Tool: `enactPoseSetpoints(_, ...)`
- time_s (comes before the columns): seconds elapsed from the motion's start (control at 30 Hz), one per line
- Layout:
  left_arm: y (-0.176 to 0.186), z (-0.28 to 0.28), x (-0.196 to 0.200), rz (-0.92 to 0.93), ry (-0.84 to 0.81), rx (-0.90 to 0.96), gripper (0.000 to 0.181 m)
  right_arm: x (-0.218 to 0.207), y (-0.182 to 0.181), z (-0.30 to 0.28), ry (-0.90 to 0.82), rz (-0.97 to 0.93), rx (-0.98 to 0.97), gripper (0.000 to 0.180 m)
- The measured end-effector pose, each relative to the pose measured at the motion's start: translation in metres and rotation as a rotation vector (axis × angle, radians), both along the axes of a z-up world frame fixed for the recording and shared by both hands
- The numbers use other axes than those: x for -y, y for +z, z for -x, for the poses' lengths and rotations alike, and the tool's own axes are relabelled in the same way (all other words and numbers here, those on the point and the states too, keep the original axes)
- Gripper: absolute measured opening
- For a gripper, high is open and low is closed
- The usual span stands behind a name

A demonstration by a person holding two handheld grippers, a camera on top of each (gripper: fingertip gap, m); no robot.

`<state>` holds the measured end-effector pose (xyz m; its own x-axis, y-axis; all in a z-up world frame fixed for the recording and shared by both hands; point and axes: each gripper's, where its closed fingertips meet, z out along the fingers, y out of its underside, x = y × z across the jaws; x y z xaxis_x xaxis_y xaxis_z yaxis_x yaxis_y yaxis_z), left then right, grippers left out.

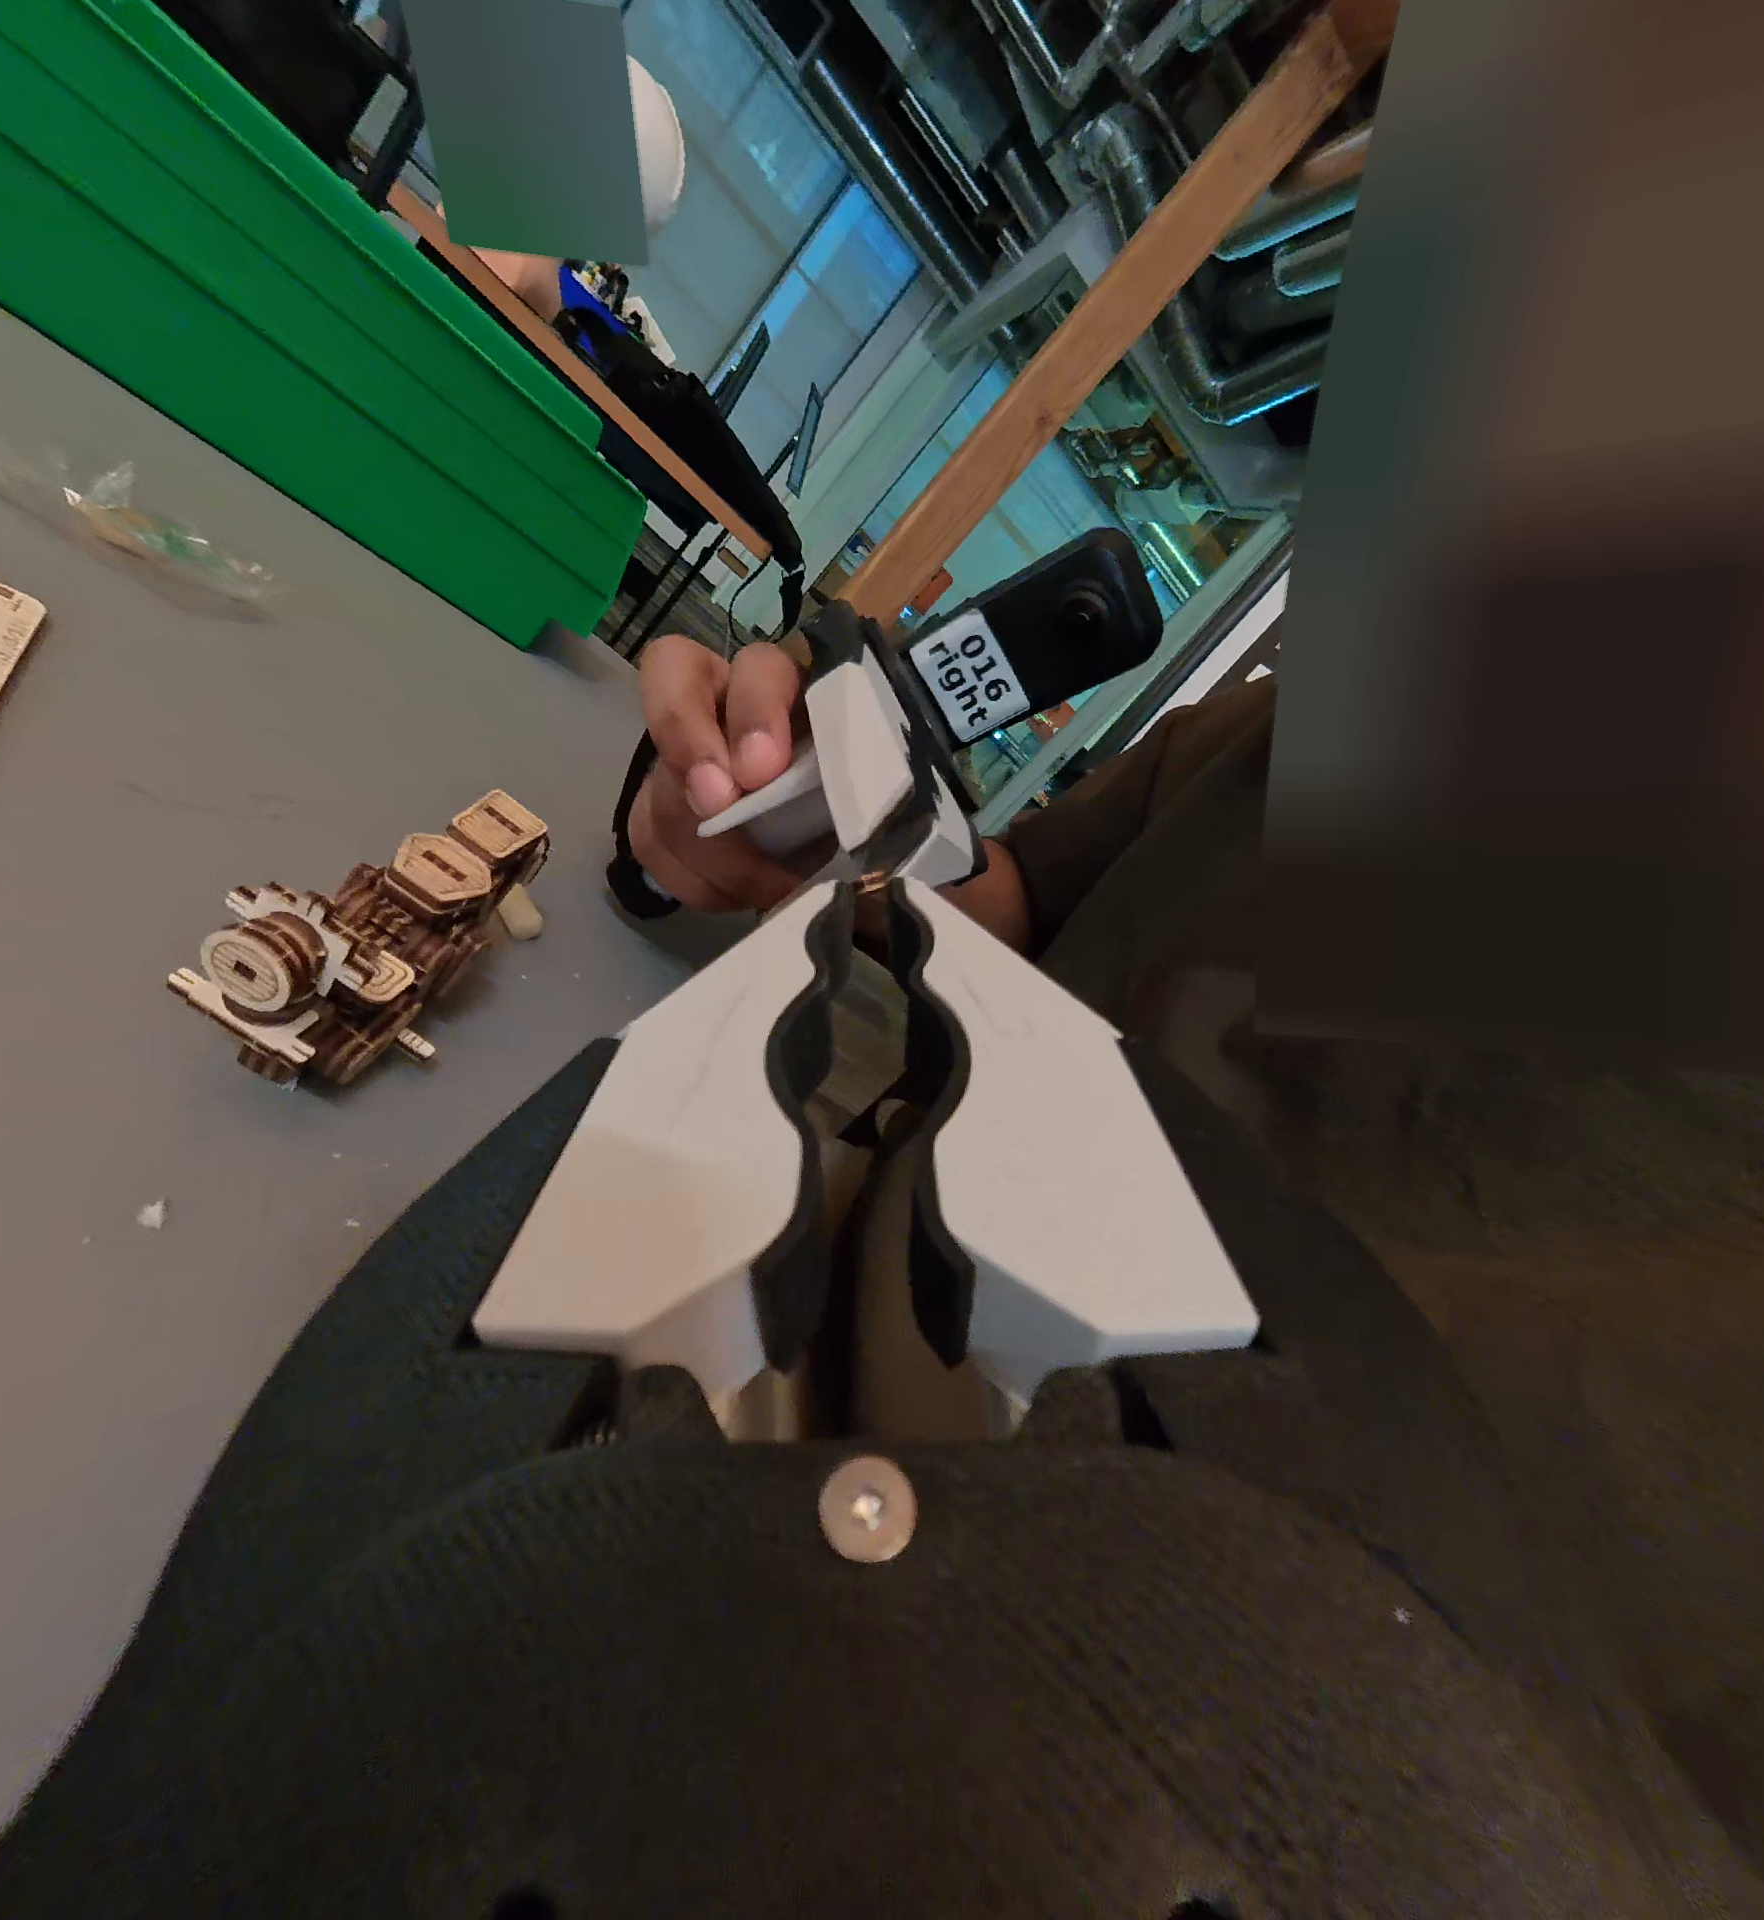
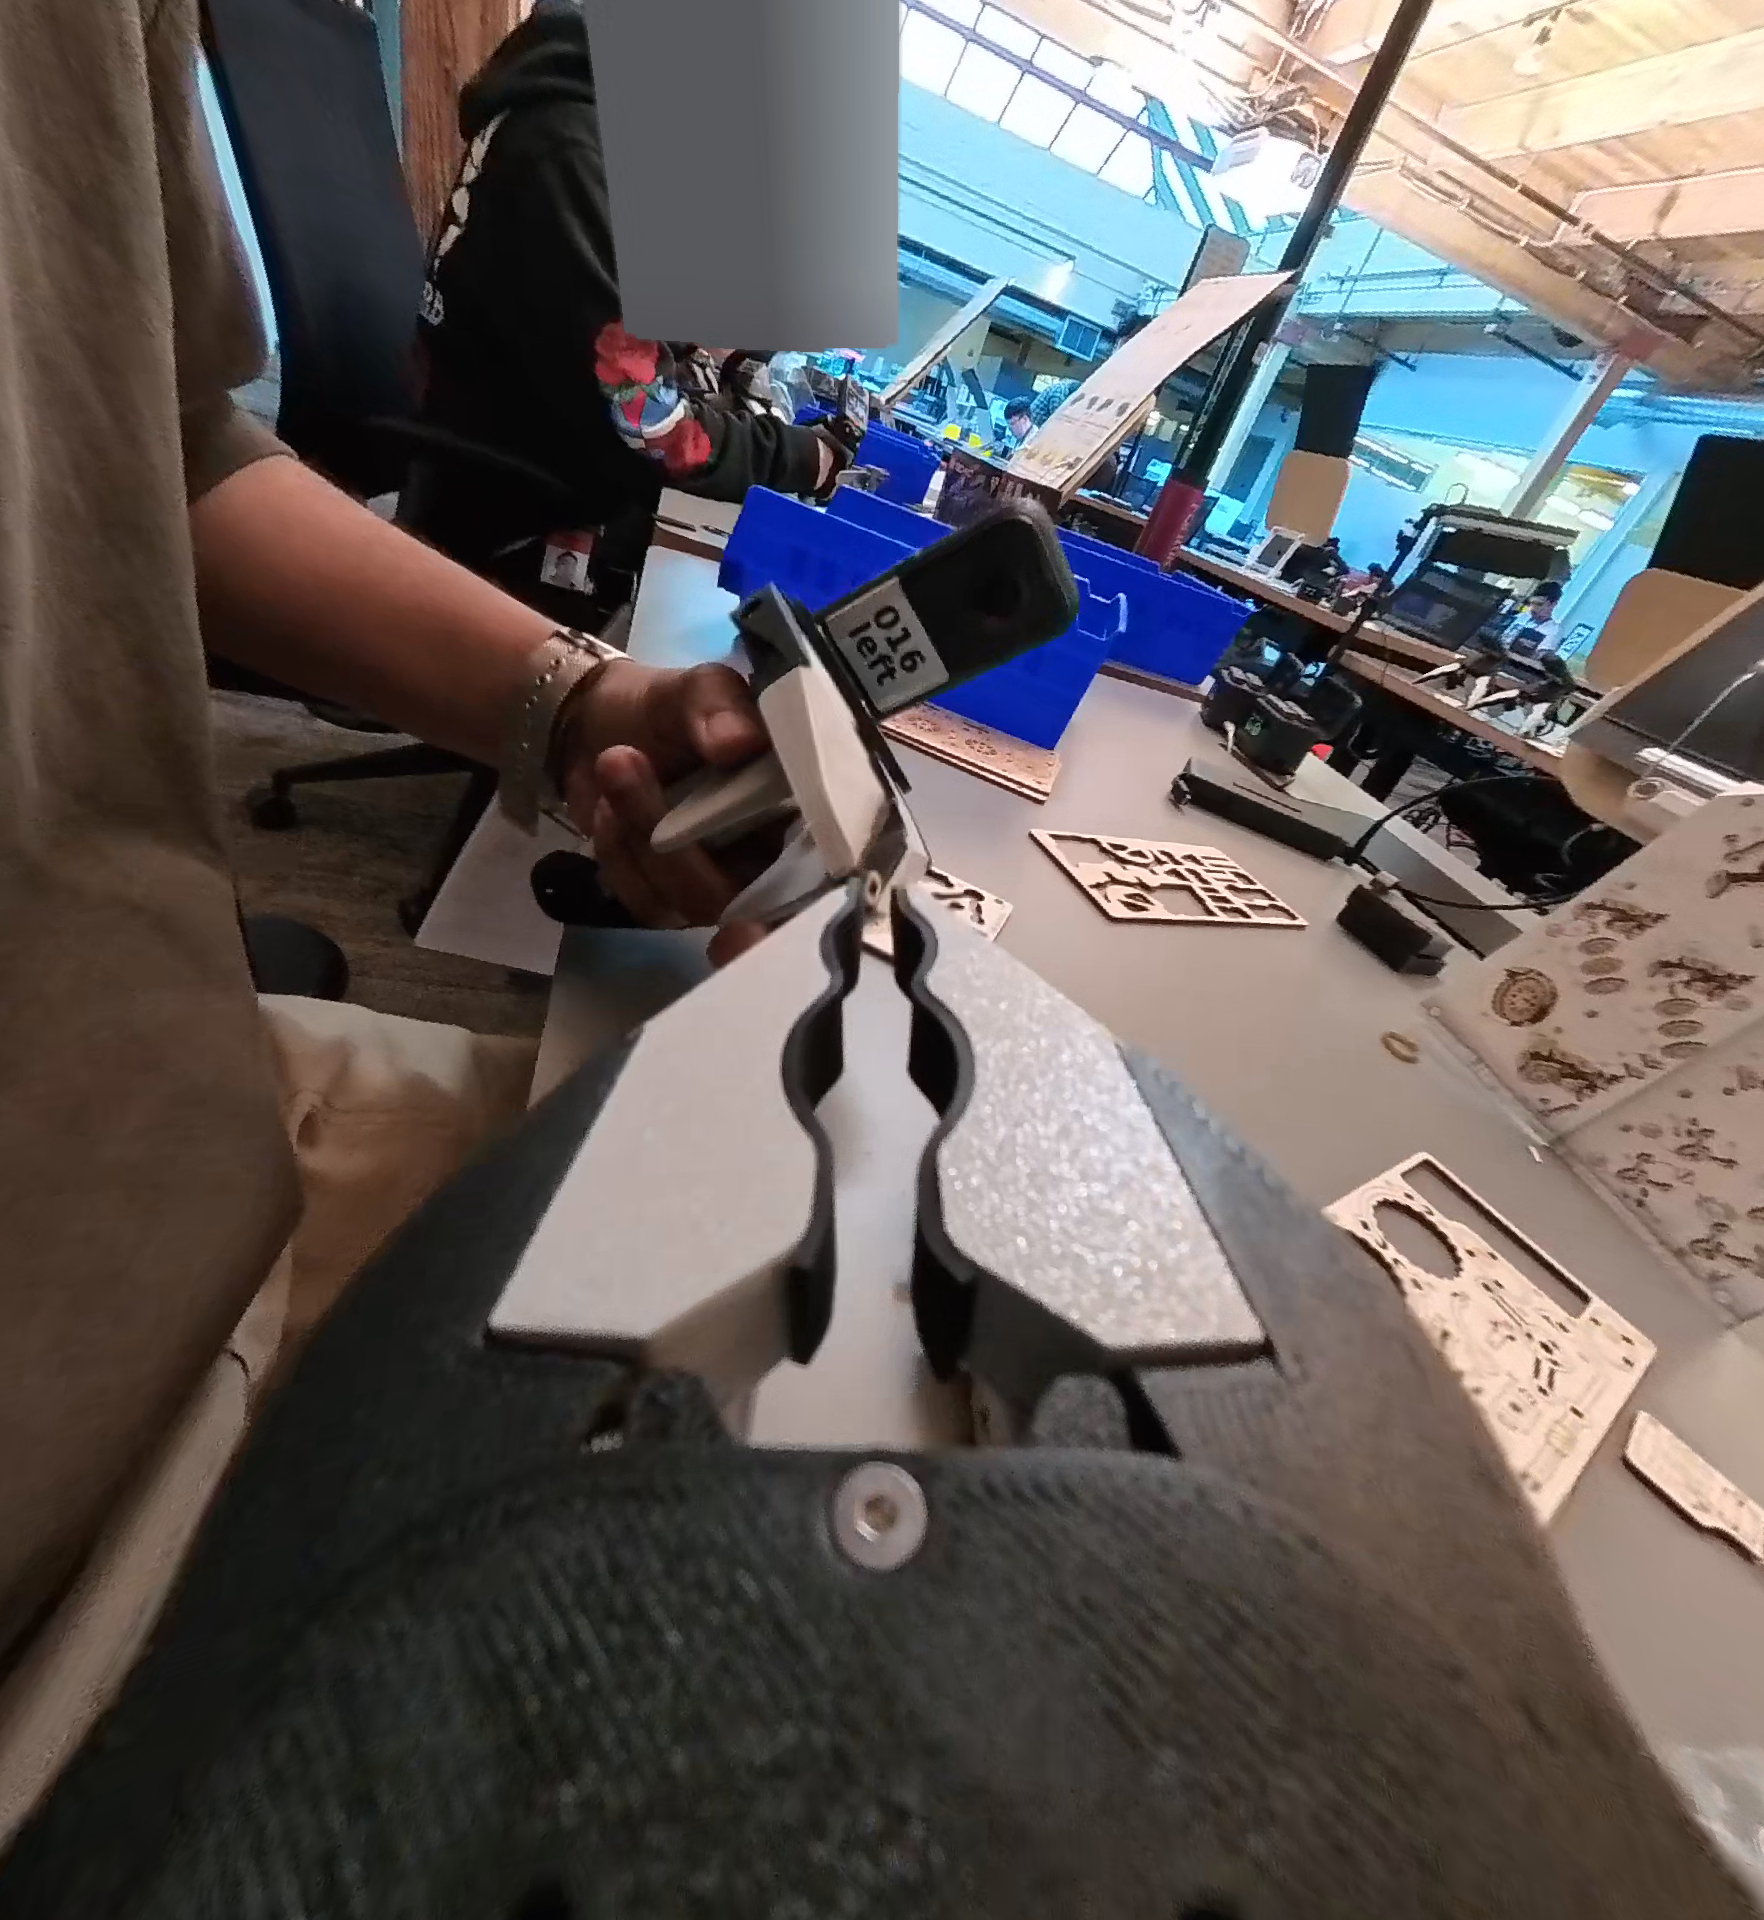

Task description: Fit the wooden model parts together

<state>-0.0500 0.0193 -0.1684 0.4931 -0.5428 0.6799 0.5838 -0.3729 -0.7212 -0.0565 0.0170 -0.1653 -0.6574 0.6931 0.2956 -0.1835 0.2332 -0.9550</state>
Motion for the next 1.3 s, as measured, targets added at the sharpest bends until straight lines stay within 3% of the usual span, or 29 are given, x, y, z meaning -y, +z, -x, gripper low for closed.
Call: enactPoseSetpoints(1.3, -0.0004, -0.0004, -0.0005, 0.019, -0.014, 0.047, 0.004, 0.0052, -0.004, 0.0008, -0.036, -0.098, -0.054, 0.001)
